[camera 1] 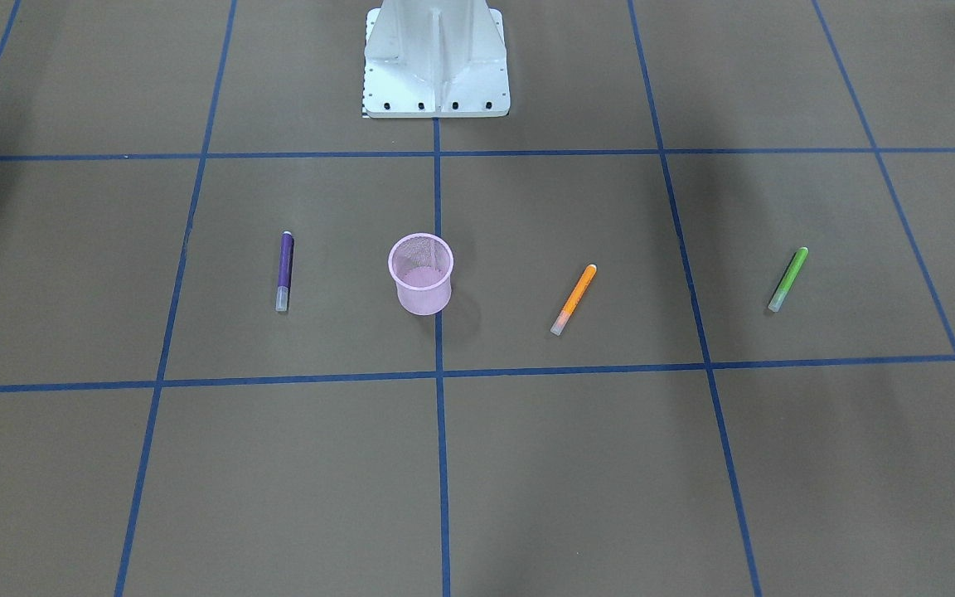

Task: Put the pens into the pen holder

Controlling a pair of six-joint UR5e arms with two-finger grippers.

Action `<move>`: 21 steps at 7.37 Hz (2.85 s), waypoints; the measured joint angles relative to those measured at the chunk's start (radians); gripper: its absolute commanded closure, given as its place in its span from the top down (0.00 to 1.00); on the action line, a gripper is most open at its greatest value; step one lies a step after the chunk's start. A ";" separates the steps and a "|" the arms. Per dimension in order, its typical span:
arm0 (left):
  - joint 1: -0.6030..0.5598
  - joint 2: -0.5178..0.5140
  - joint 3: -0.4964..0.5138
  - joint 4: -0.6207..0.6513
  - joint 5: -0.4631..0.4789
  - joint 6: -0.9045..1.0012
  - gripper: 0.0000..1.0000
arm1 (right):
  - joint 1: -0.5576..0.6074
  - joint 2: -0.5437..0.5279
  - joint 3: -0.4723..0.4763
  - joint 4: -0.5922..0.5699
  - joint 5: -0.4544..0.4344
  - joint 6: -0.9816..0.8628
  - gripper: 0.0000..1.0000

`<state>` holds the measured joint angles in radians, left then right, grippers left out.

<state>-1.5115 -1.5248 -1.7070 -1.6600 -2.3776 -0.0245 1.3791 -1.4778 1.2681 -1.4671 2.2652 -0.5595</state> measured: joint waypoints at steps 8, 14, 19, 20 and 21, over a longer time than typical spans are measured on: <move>0.000 0.003 0.001 -0.001 0.000 0.000 1.00 | -0.043 0.001 -0.077 0.000 -0.064 -0.020 0.76; 0.000 0.003 0.002 -0.001 0.000 0.000 1.00 | -0.077 0.011 -0.087 -0.001 -0.097 -0.018 0.49; 0.000 0.003 0.001 -0.001 0.000 0.000 1.00 | -0.078 0.013 -0.089 -0.002 -0.099 -0.016 0.00; 0.000 0.003 0.000 -0.001 0.000 0.000 1.00 | -0.078 0.017 -0.087 -0.004 -0.099 -0.014 0.00; 0.000 0.003 -0.001 -0.001 0.000 0.000 1.00 | -0.078 0.025 -0.085 -0.008 -0.097 -0.012 0.00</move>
<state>-1.5110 -1.5217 -1.7080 -1.6613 -2.3777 -0.0245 1.3008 -1.4531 1.1827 -1.4749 2.1679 -0.5714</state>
